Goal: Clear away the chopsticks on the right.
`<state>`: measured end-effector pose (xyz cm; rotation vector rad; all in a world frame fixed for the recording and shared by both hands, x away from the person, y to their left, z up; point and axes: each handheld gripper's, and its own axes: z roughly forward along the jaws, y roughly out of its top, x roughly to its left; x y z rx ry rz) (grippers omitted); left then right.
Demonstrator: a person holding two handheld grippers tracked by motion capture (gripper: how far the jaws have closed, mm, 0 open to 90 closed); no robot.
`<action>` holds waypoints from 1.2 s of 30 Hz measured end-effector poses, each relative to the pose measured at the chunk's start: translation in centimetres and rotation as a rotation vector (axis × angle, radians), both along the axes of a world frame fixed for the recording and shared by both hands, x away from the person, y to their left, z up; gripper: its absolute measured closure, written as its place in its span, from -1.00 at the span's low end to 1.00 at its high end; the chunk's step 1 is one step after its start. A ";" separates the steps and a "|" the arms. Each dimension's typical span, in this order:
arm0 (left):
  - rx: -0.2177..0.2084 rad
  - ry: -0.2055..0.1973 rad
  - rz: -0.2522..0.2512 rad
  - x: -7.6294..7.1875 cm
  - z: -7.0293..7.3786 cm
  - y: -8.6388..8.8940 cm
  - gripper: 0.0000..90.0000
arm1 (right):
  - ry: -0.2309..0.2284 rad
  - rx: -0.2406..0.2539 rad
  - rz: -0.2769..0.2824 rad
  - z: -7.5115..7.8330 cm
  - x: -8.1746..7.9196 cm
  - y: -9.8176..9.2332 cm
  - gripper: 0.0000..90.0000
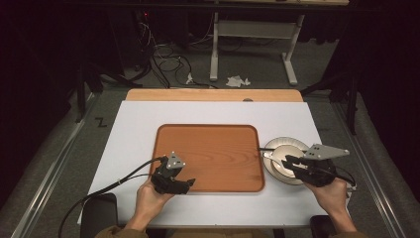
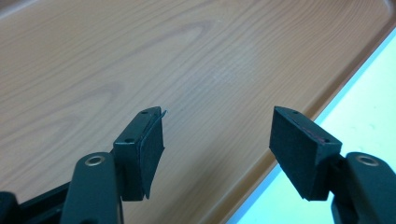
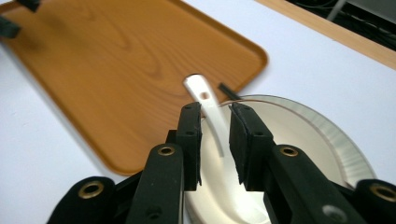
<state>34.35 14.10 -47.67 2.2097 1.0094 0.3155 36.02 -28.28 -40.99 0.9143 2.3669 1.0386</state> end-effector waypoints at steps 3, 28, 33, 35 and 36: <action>0.002 0.000 0.001 0.0 0.0 0.0 -0.22 | 0.008 0.014 -0.034 0.2 0.9 -0.6 0.69; 0.004 0.016 -0.004 0.2 -0.3 -0.2 -0.22 | 0.057 -0.004 -0.293 -2.2 7.1 -6.5 0.72; 0.006 0.018 -0.005 0.2 -0.3 -0.2 -0.23 | 0.095 -0.046 -0.314 -3.3 7.8 -7.0 0.72; 0.005 0.022 -0.006 0.3 -0.4 -0.2 -0.23 | 0.103 -0.048 -0.317 -3.5 7.9 -7.1 0.72; 0.002 0.023 -0.007 0.3 -0.3 -0.2 -0.23 | 0.105 -0.049 -0.321 -3.6 7.9 -7.2 0.71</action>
